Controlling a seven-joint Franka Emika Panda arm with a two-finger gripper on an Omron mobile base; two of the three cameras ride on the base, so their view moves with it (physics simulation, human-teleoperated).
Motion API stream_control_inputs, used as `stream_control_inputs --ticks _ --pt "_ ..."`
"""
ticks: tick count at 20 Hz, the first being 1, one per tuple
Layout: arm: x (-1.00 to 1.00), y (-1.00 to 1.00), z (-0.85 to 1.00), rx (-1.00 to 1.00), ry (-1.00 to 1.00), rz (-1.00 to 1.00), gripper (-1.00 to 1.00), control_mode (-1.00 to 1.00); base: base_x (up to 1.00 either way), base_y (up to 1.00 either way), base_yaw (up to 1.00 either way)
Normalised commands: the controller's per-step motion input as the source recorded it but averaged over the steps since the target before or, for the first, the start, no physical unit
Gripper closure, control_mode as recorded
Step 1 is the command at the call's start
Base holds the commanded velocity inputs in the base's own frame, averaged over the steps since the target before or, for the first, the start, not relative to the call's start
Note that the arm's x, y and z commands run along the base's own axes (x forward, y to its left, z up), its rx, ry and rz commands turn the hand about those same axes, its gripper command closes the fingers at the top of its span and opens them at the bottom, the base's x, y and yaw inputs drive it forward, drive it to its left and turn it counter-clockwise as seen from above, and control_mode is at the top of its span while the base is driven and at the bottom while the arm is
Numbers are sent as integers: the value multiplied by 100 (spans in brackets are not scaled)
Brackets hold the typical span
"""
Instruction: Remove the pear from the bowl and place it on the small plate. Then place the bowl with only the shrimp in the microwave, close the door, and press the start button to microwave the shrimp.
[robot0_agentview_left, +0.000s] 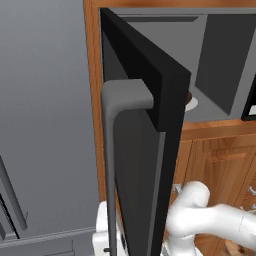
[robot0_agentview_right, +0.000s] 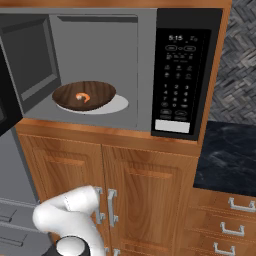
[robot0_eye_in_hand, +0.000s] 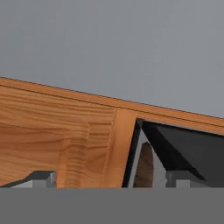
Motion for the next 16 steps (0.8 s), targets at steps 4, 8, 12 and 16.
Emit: stream_control_inputs --ticks 4,8,12,16 --pt "-26 -17 98 0 0 -28 -100 -100 0 0 0" --pt "-32 -31 71 0 -3 -25 -100 -100 0 0 0" --pt "-32 -37 51 0 -7 -21 -100 -100 0 0 0" --pt "-36 -87 62 8 -5 -9 -100 -100 0 0 0"
